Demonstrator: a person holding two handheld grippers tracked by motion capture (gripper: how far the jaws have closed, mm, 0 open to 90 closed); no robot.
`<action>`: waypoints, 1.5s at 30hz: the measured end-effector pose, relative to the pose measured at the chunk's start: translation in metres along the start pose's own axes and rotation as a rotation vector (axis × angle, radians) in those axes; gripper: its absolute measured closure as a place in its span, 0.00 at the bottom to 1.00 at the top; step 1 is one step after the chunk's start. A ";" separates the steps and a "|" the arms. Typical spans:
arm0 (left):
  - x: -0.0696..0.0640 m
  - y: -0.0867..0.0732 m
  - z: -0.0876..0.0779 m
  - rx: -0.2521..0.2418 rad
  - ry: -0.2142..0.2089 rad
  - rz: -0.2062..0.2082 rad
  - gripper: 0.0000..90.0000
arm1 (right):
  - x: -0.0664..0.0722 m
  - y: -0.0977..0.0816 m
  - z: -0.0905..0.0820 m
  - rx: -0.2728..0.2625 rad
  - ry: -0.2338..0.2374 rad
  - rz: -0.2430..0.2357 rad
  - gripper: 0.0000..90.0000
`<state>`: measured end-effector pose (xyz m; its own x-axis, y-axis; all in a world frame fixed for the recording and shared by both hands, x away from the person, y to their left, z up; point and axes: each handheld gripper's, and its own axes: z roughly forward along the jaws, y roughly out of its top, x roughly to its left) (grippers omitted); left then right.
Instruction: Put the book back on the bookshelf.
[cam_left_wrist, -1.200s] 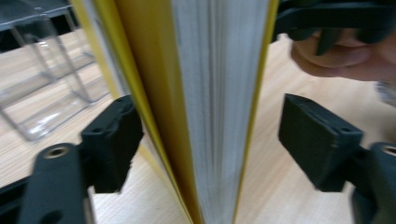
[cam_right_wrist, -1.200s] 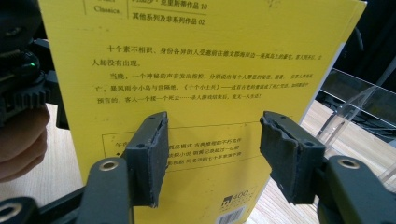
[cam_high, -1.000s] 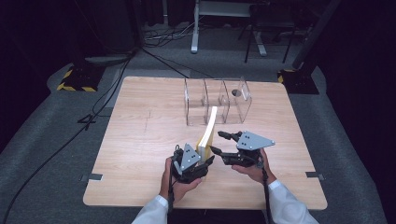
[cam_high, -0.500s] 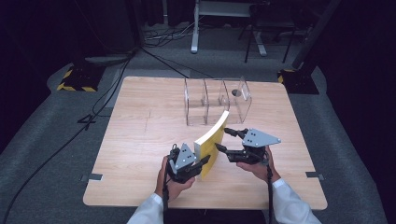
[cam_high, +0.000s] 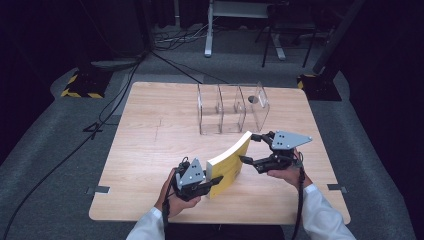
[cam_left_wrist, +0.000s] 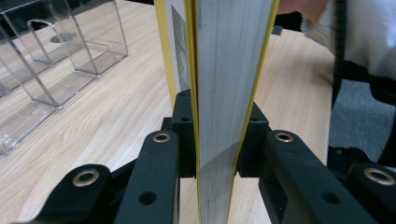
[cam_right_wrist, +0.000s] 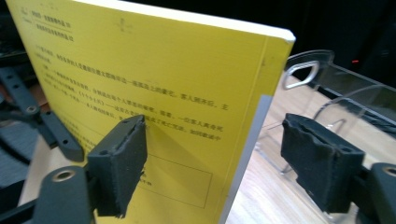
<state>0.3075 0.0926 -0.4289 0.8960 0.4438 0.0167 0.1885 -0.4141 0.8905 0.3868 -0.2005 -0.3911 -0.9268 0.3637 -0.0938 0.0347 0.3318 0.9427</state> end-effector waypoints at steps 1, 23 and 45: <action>0.000 0.000 0.000 0.000 0.000 0.000 0.82 | 0.000 0.000 0.000 0.000 0.000 0.000 0.26; 0.027 -0.007 -0.019 -0.002 -0.042 0.043 0.68 | 0.005 -0.001 -0.017 -0.024 0.255 -0.063 0.74; 0.018 -0.018 -0.022 -0.003 -0.061 0.065 0.68 | 0.022 -0.016 -0.002 -0.003 0.341 -0.083 0.79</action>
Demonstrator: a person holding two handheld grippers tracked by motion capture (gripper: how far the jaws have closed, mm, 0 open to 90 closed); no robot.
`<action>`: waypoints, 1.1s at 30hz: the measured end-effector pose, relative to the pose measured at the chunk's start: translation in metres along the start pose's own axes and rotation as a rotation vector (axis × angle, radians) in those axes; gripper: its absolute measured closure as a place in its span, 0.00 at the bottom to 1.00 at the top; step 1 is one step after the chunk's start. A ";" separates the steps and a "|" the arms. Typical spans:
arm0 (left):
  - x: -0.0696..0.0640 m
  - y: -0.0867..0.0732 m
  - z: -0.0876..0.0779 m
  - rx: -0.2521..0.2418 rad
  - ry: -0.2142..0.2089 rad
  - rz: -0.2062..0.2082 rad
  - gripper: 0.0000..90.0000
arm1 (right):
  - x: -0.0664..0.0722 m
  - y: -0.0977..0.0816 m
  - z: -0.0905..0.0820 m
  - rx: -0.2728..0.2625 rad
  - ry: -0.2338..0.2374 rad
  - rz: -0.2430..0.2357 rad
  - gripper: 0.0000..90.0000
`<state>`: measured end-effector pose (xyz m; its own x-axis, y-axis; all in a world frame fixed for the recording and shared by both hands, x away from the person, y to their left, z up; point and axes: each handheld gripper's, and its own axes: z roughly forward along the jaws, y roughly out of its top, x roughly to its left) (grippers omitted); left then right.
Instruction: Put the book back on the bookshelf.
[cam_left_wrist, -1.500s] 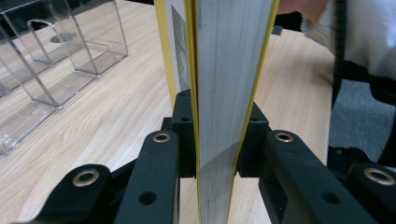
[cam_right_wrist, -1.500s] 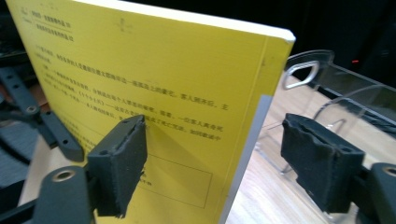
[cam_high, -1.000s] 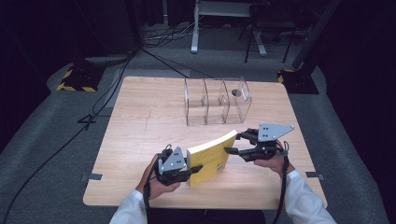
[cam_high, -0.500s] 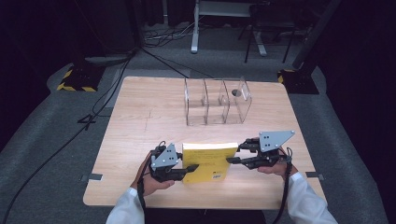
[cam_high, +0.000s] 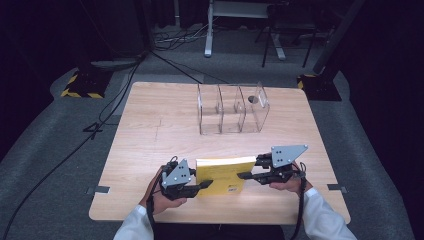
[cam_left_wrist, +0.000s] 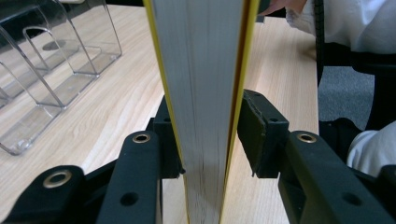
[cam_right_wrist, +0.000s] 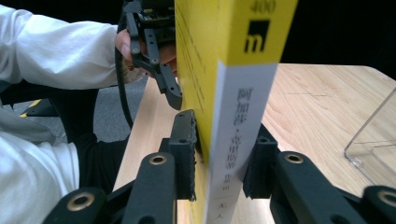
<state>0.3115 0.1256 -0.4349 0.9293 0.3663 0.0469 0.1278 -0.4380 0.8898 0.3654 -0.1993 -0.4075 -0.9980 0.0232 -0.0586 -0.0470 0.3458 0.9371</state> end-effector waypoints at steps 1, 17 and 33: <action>0.000 0.000 0.000 0.000 0.000 0.000 0.68 | 0.000 0.000 0.000 0.000 0.000 0.000 0.79; -0.011 -0.022 0.009 0.053 -0.011 -0.030 0.72 | 0.011 -0.022 0.003 0.016 -0.001 0.021 0.79; -0.009 -0.033 0.027 0.119 0.034 -0.003 0.69 | 0.015 -0.050 0.008 0.087 -0.039 0.054 0.81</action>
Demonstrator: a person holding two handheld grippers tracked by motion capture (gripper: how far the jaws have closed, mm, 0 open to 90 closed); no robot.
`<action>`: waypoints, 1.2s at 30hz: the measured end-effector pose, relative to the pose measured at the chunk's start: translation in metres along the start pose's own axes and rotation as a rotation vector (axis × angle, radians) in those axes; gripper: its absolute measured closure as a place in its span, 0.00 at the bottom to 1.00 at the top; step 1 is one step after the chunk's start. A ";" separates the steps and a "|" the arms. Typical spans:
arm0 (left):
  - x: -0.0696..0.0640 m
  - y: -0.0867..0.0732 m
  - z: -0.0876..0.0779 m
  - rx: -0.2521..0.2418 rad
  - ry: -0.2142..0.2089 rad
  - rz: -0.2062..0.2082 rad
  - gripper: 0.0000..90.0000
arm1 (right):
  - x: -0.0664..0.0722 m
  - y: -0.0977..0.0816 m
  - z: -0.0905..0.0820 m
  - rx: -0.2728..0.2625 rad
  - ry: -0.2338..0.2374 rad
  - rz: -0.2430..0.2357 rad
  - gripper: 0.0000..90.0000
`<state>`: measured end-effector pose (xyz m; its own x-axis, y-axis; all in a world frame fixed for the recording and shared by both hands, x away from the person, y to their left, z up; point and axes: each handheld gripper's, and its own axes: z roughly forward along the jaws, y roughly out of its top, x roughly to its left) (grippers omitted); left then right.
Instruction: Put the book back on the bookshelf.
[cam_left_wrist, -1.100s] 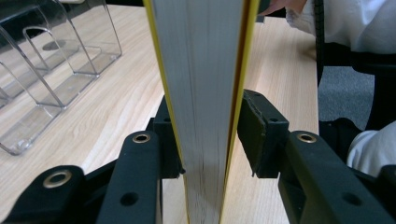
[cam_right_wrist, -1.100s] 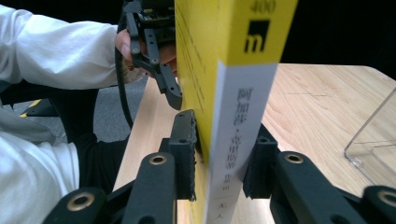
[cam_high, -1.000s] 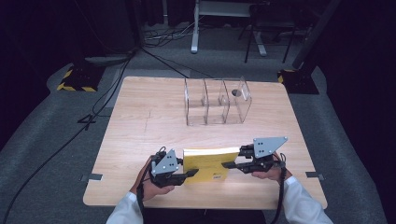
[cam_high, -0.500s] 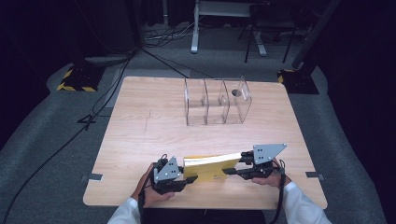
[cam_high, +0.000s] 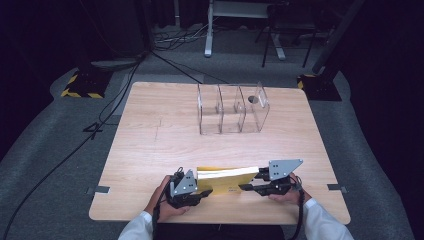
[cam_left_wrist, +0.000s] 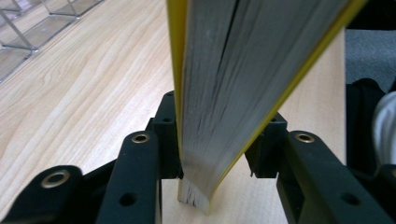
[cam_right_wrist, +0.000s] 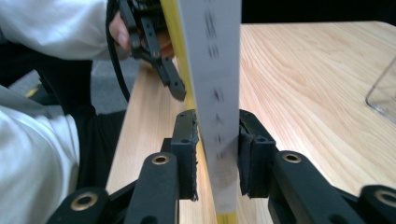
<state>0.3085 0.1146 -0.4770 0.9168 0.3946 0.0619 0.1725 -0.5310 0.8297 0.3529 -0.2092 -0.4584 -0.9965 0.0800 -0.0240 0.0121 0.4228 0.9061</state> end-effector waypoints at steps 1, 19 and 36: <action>0.001 0.000 0.001 -0.001 0.003 -0.007 0.69 | 0.000 0.000 0.000 0.000 0.000 0.000 0.81; 0.008 0.020 0.032 -0.012 -0.011 0.034 0.71 | 0.004 -0.027 -0.023 -0.002 -0.101 0.075 0.84; 0.003 0.032 0.050 -0.011 -0.033 0.072 0.73 | -0.004 -0.011 -0.021 -0.073 -0.084 0.045 0.81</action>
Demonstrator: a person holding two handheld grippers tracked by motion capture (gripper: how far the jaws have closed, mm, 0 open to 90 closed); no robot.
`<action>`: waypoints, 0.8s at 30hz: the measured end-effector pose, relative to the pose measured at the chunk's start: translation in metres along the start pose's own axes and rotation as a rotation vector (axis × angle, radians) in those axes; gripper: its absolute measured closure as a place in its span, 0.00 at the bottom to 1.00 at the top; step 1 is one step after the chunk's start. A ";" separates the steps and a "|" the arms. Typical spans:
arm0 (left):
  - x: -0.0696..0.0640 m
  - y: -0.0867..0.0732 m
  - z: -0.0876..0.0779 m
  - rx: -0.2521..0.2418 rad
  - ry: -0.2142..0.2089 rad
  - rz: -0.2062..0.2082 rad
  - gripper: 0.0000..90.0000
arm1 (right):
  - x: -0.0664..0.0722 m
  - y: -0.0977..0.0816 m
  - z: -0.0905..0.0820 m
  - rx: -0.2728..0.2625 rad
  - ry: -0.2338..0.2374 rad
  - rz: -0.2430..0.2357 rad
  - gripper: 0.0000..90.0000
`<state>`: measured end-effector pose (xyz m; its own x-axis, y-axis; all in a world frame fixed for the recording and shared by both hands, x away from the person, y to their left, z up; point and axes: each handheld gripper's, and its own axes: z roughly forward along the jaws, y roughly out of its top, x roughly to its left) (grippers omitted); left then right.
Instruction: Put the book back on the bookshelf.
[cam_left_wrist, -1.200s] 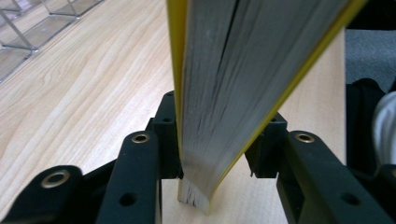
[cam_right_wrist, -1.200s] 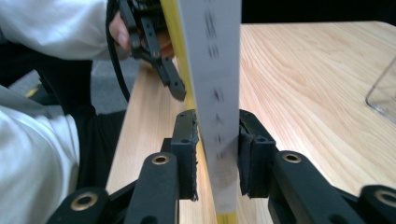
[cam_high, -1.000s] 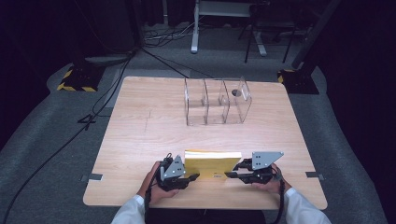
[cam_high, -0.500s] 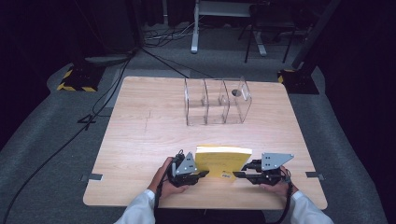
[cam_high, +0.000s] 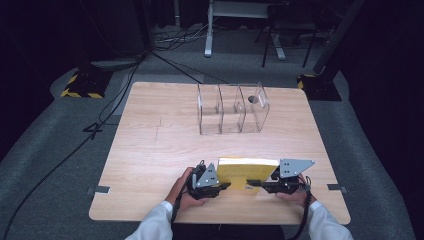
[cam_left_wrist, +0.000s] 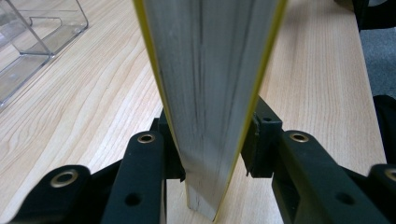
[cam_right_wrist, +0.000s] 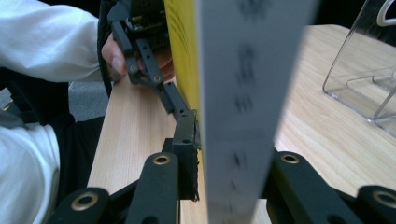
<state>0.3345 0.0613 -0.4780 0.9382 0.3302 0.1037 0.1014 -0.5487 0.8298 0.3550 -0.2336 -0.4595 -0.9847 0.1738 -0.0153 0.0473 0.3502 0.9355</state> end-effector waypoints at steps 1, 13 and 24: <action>0.000 0.000 0.000 -0.001 0.001 0.000 0.73 | 0.000 0.000 0.000 -0.003 -0.001 0.000 0.81; 0.000 0.000 0.000 0.014 0.034 -0.019 0.58 | 0.004 0.002 0.002 -0.010 -0.021 -0.021 0.84; 0.006 -0.015 -0.023 0.071 0.114 -0.107 0.40 | 0.004 -0.001 -0.009 -0.008 -0.097 -0.011 0.84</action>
<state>0.3308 0.0887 -0.4770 0.8775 0.4725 0.0820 0.2253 -0.5572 0.7992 0.3491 -0.2412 -0.4579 -0.9641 0.2586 -0.0595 0.0348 0.3455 0.9378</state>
